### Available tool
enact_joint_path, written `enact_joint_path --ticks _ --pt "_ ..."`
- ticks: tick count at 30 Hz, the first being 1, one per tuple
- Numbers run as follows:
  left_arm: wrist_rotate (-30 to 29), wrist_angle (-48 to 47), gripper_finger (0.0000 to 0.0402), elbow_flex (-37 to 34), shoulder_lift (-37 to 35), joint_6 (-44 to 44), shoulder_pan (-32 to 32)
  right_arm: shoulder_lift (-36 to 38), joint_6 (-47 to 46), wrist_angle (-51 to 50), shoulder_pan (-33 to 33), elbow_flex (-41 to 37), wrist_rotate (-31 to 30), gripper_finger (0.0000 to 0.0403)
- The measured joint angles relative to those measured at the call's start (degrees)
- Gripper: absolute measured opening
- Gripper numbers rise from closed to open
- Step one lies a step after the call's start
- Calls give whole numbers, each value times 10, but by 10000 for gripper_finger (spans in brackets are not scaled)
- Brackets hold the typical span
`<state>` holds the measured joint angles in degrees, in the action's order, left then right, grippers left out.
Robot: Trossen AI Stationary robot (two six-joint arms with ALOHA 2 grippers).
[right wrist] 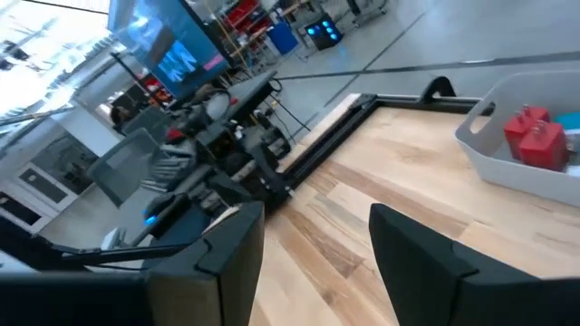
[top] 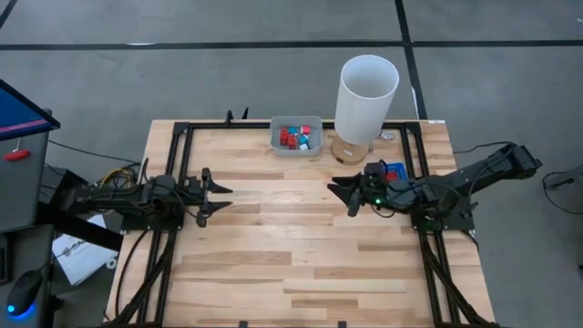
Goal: Pick & Place Office items
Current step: Return to Home Position
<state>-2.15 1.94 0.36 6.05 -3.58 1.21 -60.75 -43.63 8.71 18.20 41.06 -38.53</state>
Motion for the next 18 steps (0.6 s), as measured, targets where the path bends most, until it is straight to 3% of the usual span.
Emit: enact_joint_path --ticks 6,10,18 --pt "-2 27 176 0 43 0 0 -22 35 51 -4 0 34 193" --pt "-2 30 176 0 65 -1 0 -91 40 110 -61 0 176 193" --pt "-2 32 176 0 97 -1 0 -241 68 341 -160 0 466 193"
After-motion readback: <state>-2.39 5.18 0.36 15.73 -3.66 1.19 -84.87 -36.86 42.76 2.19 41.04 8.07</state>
